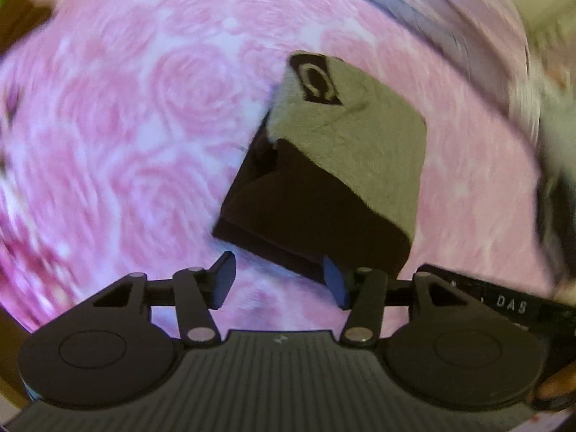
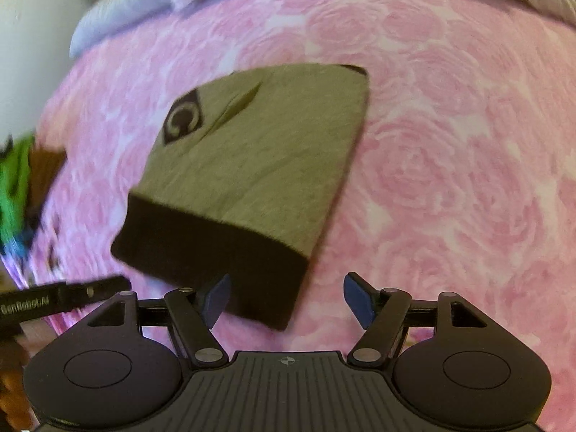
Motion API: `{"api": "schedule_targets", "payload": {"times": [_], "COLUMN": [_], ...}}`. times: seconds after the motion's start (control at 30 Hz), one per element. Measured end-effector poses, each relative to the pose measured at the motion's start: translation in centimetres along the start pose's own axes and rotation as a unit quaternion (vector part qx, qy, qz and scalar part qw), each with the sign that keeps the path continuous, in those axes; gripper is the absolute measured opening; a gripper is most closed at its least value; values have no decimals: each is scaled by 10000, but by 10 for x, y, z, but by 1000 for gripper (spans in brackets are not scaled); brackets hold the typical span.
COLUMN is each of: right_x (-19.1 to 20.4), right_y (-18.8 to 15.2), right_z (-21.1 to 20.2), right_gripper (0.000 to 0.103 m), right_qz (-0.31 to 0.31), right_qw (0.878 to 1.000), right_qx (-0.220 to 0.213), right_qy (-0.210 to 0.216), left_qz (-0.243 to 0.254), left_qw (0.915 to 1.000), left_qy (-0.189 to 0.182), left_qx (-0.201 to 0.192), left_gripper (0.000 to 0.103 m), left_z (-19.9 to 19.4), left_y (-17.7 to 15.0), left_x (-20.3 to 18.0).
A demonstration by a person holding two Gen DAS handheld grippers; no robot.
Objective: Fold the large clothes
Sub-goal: 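Grasp the folded sweatshirt edge with the left gripper and lift it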
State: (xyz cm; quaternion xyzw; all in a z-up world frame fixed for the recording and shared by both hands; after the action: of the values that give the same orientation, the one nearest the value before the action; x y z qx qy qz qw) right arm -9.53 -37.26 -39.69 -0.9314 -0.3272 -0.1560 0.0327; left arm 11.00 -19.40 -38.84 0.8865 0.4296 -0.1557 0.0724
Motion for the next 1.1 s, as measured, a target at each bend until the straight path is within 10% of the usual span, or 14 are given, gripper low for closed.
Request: {"api": "schedule_targets", "payload": {"times": [0.13,0.23,0.33,0.5,0.6,0.97,1.1], "right_x": [-46,-73,-82,-79,-75,26,25], "right_y": [2,4,9,22,25,-35,-21], "right_z": [9,28,57,95,97,121,129], "right_gripper": [67,67,67,61,47,42,62], "right_qz": [1032,1858,2339,2316,2210,2742,2480], "right_qw": [9885,9560,9264,9054,9085,8736,8933], "right_qx": [-432,-660,-627,-741,-726,273,623], "right_qy": [1020,2171,2884,3482,3472,4011,3695], "left_qz": [-1274,-2066,-2540,-2693,-2737,-1798,-1588], "left_qw": [9840,9572,9337,9256,9156,9549,9676], "left_qy": [-1224,-1954,-2389,-2454,-2692,-1750,-1603], "left_qx": [-216,-538,-818,-1028,-1194,-1589,-1136], "left_gripper": [61,63,63,62,27,14,25], "left_z": [26,48,65,92,93,25,37], "left_y": [-13,-19,-21,-22,-17,29,42], "left_x": [22,31,35,33,35,101,118]}}
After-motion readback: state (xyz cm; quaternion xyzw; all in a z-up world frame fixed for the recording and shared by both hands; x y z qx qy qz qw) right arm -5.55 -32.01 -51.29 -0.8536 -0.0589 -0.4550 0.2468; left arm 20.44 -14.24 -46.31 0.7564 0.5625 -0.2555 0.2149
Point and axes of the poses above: each gripper's, at about its wrist camera, not at the fingertips, and z roughly the way its jaws point, x to its left, y to its top, the point moved 5 cm from there along z, roughly the way its jaws point, and after that the axes turned 15 degrees about x, right-handed, at the moved point
